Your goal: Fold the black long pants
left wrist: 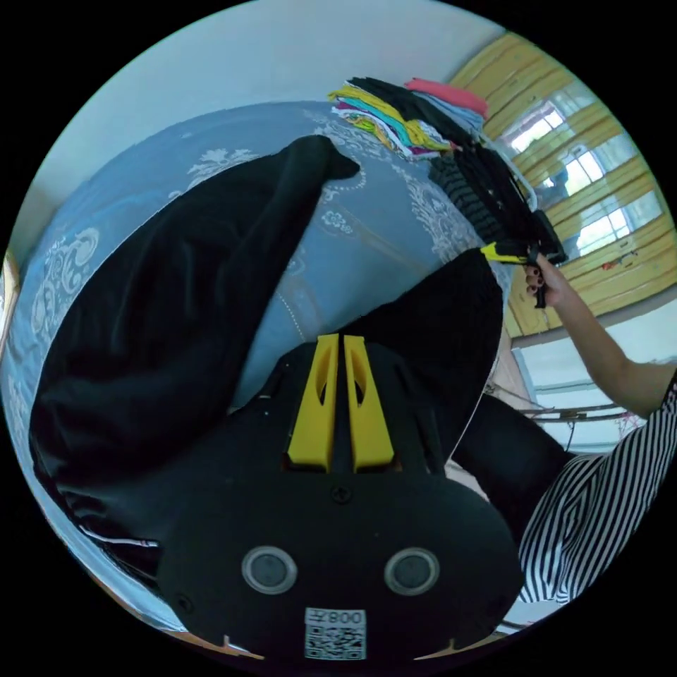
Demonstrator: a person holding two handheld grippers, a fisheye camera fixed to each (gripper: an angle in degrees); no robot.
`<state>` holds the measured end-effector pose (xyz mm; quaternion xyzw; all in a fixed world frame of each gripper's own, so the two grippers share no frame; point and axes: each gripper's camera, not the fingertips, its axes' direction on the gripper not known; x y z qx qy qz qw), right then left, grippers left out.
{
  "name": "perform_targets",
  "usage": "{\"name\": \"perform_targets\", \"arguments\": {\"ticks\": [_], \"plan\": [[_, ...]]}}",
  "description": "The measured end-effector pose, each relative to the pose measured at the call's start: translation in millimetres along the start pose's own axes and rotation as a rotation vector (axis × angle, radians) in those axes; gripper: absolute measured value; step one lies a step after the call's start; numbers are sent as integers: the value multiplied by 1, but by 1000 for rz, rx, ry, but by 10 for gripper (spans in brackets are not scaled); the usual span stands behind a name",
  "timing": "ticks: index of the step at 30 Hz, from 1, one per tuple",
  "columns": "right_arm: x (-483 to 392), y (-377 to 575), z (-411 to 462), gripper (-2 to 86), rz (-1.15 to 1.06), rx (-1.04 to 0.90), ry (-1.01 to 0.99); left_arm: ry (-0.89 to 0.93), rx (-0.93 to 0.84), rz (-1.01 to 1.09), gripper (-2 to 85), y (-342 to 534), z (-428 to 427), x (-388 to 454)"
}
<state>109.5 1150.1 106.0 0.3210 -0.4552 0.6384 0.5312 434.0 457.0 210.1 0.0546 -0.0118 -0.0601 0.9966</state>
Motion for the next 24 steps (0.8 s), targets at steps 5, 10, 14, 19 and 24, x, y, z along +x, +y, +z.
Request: {"name": "perform_targets", "arguments": {"ticks": [5,10,14,19,24], "plan": [[-14,5,-1,3,-64,37,16,32,-65,-88,22,-7,21,-23],[-44,30,37,1,-203,-57,109,11,21,-84,28,4,7,-22],[-24,33,81,0,-193,-151,282,9,138,-114,29,27,-15,-18],[-10,23,94,0,-164,-139,251,-5,126,-221,22,52,-21,-27],[-13,16,102,1,-179,-128,303,10,76,-263,12,67,-25,-29]]}}
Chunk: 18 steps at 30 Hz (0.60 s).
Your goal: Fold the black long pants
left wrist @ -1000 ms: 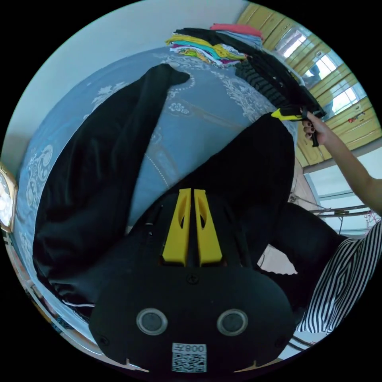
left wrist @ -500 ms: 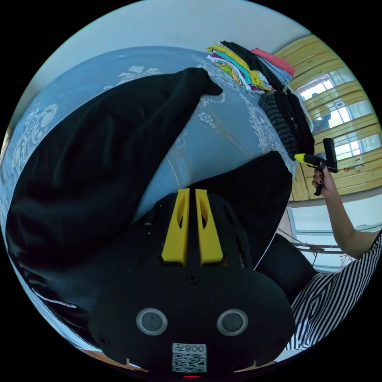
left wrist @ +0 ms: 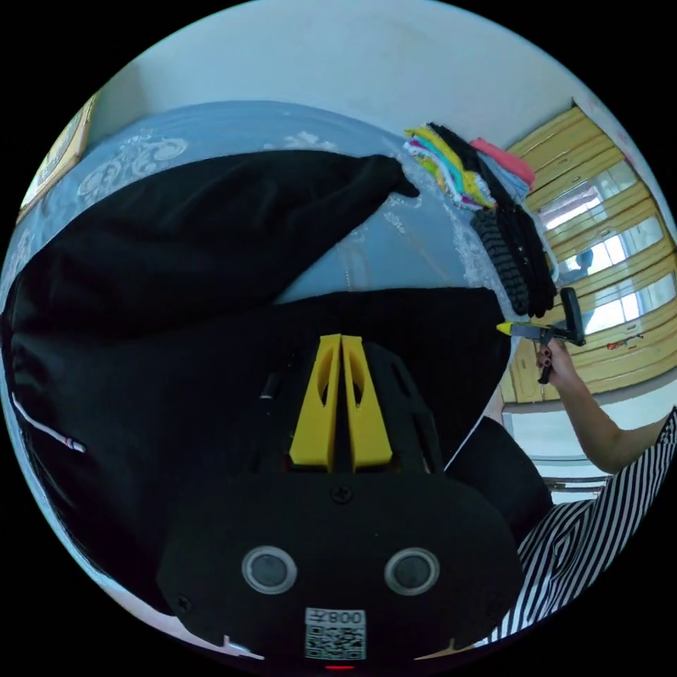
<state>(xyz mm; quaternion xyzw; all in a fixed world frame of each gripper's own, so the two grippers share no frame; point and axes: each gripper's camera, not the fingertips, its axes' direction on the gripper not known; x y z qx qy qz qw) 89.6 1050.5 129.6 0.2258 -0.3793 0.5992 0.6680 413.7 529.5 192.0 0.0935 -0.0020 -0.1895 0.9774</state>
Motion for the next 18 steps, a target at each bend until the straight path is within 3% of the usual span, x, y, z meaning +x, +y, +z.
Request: {"name": "perform_targets", "arguments": {"ticks": [7,11,18], "plan": [[-3,-56,-10,18,-60,189,-101,27,128,64,36,0,-44,14],[4,-148,0,54,-78,212,-199,-59,112,126,63,-16,-59,27],[22,-279,43,83,42,157,-200,-215,5,251,72,-36,-65,54]]}}
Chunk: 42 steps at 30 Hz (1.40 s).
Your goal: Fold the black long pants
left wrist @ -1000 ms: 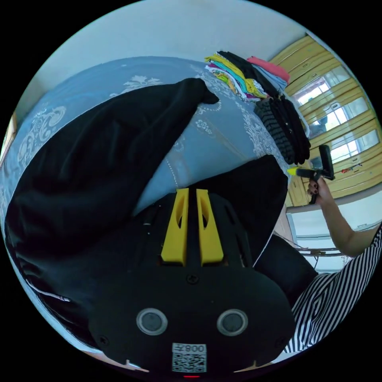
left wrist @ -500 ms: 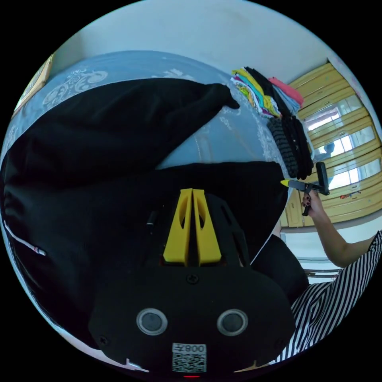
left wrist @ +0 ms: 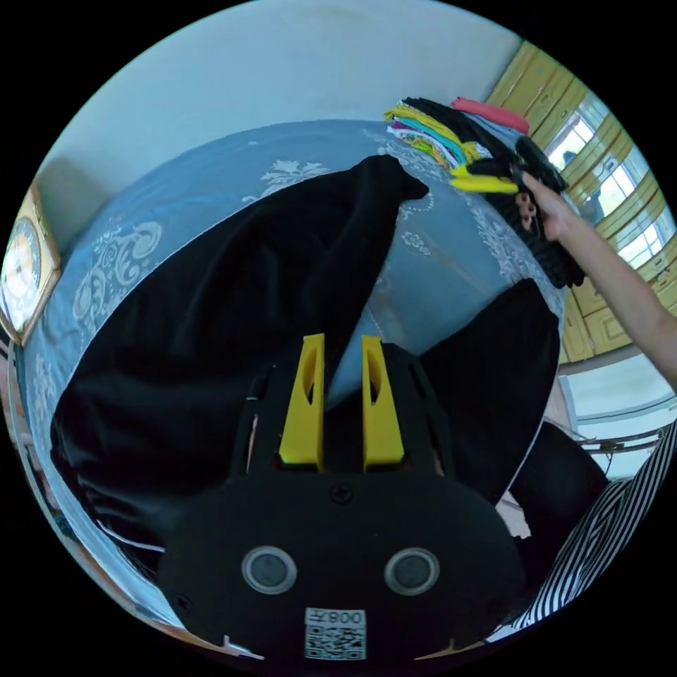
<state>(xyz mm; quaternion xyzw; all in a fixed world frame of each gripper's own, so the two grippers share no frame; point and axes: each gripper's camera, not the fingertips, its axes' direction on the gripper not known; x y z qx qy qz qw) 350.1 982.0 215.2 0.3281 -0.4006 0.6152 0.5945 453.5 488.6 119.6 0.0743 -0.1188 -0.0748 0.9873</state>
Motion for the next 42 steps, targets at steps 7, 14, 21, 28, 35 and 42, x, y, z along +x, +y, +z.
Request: {"name": "perform_targets", "arguments": {"ticks": [7,14,21,28,35,42], "plan": [[29,-40,57,27,46,-60,104,-51,28,13,37,12,-36,17],[19,-44,29,2,-87,0,120,45,129,-22,17,32,-107,29],[68,-20,46,1,-23,-70,138,143,52,-26,22,48,-141,44],[96,-13,78,1,27,-16,55,171,124,-32,32,70,-206,58],[97,5,79,2,27,89,31,151,221,-281,51,149,-295,42],[23,28,137,15,-217,-30,8,-117,213,-719,75,286,-409,16]]}}
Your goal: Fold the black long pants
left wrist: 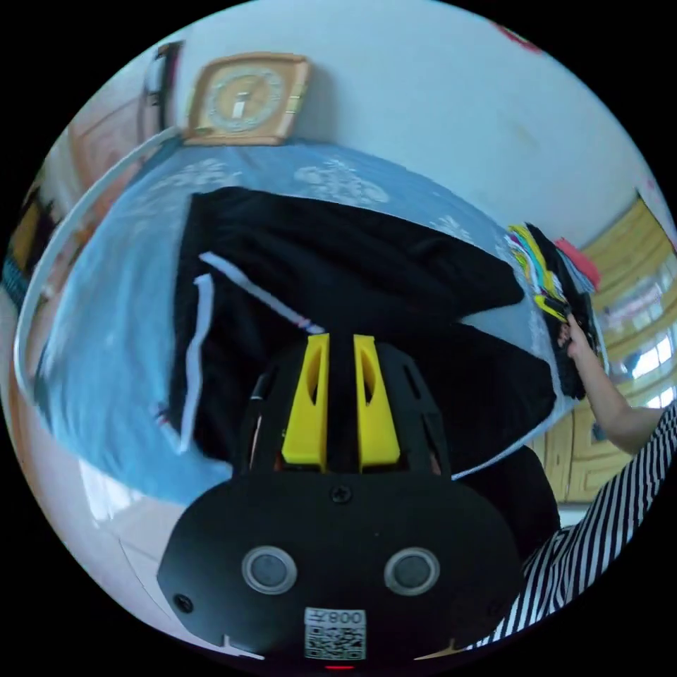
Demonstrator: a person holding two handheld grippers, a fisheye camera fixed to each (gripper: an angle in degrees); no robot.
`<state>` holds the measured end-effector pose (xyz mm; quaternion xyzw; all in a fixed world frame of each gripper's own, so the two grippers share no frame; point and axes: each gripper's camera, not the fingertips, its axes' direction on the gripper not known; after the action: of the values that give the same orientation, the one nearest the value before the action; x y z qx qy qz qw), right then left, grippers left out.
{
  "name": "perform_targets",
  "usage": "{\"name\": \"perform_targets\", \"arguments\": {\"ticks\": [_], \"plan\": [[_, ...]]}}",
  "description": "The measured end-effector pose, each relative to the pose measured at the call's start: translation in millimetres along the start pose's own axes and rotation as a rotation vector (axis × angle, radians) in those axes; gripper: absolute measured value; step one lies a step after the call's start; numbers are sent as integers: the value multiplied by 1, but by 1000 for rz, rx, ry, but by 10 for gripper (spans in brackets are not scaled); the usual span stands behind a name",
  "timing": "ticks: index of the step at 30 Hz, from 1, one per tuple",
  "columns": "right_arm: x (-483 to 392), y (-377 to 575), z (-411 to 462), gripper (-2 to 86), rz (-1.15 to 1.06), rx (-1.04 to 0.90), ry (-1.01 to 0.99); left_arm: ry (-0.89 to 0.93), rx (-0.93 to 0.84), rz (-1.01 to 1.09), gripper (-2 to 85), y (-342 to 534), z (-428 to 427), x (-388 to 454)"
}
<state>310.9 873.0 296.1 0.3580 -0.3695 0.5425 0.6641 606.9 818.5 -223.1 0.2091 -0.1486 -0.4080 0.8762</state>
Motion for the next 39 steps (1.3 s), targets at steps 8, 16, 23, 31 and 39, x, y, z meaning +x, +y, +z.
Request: {"name": "perform_targets", "arguments": {"ticks": [8,16,23,31,39], "plan": [[-170,-84,183,60,-424,-246,95,-148,-43,-258,119,33,-76,-73],[-263,-119,335,60,-674,-414,373,-41,-54,-255,89,46,-122,-79],[-266,-110,362,22,-698,-393,415,14,30,-272,38,58,-192,-87],[-267,-115,393,9,-663,-419,489,-135,35,-258,43,66,-246,-93],[-238,-119,349,24,-532,-290,301,-70,103,-328,69,86,-278,-87]]}}
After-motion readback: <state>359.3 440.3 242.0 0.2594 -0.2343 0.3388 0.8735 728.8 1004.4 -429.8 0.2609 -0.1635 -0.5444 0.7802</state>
